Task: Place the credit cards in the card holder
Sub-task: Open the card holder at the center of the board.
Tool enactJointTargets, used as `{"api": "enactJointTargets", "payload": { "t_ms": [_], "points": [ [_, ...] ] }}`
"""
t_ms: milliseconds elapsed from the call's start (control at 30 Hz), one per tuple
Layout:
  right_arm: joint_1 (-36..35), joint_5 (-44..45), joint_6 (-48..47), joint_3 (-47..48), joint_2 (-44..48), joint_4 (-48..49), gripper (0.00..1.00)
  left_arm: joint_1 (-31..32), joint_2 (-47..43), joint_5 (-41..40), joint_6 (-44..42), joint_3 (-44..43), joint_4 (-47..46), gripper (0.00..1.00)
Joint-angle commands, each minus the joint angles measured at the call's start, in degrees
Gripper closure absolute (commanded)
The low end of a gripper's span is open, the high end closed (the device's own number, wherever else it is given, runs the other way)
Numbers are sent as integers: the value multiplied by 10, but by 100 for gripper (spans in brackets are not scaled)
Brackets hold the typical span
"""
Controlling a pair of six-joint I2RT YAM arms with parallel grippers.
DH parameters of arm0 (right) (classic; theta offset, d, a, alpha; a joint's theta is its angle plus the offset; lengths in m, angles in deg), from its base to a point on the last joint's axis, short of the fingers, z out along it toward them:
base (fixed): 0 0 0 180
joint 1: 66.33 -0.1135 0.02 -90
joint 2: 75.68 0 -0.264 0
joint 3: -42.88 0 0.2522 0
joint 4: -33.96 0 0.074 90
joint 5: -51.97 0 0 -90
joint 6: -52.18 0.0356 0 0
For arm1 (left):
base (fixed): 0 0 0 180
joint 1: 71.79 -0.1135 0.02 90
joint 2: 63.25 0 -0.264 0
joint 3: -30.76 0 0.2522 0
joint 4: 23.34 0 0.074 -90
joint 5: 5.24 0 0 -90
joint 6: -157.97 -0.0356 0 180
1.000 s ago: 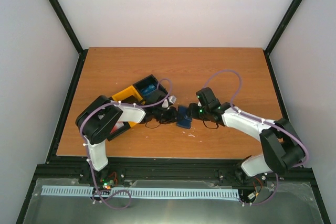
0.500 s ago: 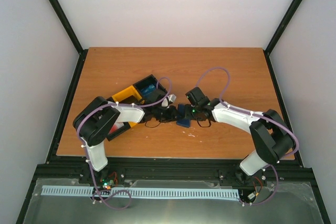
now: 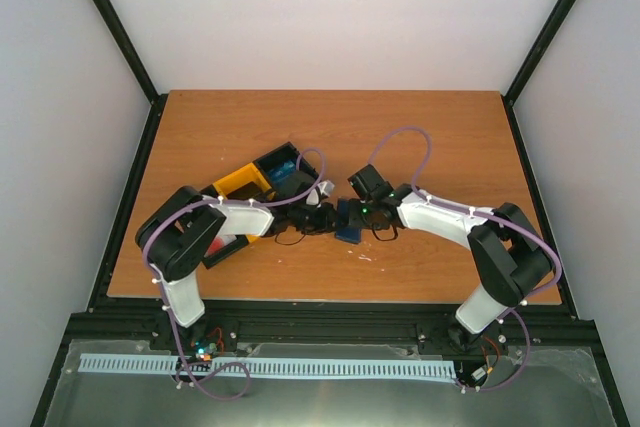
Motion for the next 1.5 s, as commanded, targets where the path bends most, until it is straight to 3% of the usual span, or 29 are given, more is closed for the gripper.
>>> {"api": "enactJointTargets", "payload": {
  "t_ms": [0, 300, 467, 567, 700, 800, 933, 1200, 1467],
  "points": [
    [-3, 96, 14, 8, -9, -92, 68, 2, -41, -54, 0, -6, 11, 99],
    [-3, 181, 29, 10, 15, -145, 69, 2, -54, -72, -1, -4, 22, 99],
    [-3, 134, -2, 6, 69, -94, 67, 2, -58, -62, -15, 0, 20, 100],
    [0, 75, -23, -18, 121, -36, 57, 2, -68, -56, -26, 7, 12, 99],
    [3, 6, -31, -57, 178, 34, 36, 2, -85, -54, -44, 6, 13, 99],
    [7, -2, -20, -56, 178, 34, 31, 2, -96, -33, -47, 14, -5, 99],
    [10, 24, -1, -40, 152, 4, 35, 2, -110, -9, -48, 24, -24, 99],
    [15, 88, 31, -45, 115, -49, 53, -1, -129, -10, -50, 37, -28, 99],
    [15, 29, 19, -80, 147, 18, 59, -1, -134, -8, -58, 31, -22, 99]
  ]
}}
